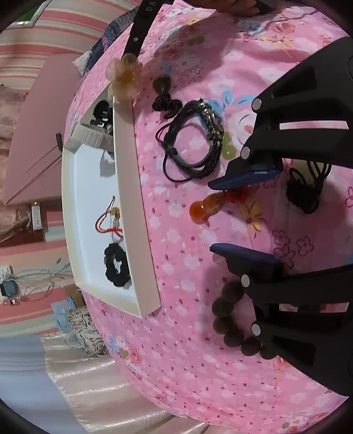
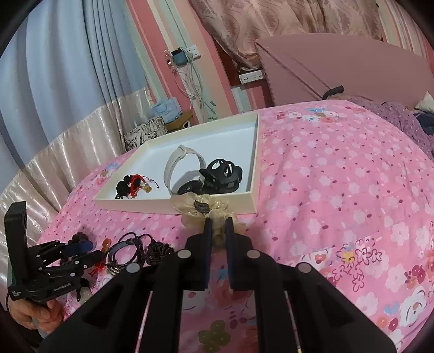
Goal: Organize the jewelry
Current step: 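Grasp the red cord with orange bead with the left tool while the right tool grasps the beige scrunchie, then carry the red cord and beige scrunchie over the white tray with both tools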
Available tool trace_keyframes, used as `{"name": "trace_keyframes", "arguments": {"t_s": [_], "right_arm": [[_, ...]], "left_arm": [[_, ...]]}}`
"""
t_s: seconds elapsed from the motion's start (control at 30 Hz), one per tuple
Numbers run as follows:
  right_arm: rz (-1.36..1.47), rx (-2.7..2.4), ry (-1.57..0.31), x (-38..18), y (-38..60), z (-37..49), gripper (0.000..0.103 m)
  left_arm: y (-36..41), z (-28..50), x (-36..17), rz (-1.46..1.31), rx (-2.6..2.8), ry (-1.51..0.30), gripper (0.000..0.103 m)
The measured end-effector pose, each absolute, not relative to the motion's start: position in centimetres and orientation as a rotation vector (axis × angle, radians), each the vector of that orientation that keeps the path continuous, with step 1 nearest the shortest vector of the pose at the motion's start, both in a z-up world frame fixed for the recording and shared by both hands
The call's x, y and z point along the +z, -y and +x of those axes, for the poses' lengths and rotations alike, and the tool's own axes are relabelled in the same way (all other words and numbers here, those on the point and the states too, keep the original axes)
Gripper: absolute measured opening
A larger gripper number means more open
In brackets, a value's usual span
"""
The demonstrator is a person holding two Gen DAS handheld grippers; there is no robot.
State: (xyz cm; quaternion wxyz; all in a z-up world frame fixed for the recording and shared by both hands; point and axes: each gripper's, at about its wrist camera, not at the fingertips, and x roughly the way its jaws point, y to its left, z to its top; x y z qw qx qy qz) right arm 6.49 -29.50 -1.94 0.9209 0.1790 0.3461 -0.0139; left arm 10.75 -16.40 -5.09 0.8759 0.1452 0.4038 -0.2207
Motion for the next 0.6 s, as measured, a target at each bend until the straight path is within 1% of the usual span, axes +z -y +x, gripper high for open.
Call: {"name": "trace_keyframes", "arguments": {"t_s": [0.1, 0.23, 0.3, 0.37, 0.43, 0.6], "right_arm": [[0.368, -0.026, -0.709, -1.9, 29.5, 6.3, 0.009], [0.373, -0.024, -0.708, -1.9, 29.6, 6.2, 0.009], [0.371, -0.023, -0.708, -1.9, 29.6, 6.3, 0.009], [0.373, -0.025, -0.707, -2.0, 29.7, 6.2, 0.009], [0.375, -0.027, -0.701, -1.8, 29.7, 6.1, 0.009], [0.376, -0.029, -0.678, -1.5, 29.8, 5.7, 0.009]], "left_arm": [[16.7, 10.5, -5.4, 0.305, -0.503, -0.863, 0.038], [17.3, 9.8, -5.8, 0.347, -0.513, -0.860, 0.031], [17.5, 9.8, -5.8, 0.348, -0.519, -0.861, 0.025], [17.5, 9.8, -5.9, 0.349, -0.521, -0.857, 0.011], [17.3, 9.8, -5.8, 0.338, -0.523, -0.854, 0.007], [15.7, 9.8, -5.2, 0.272, -0.517, -0.833, 0.005]]}}
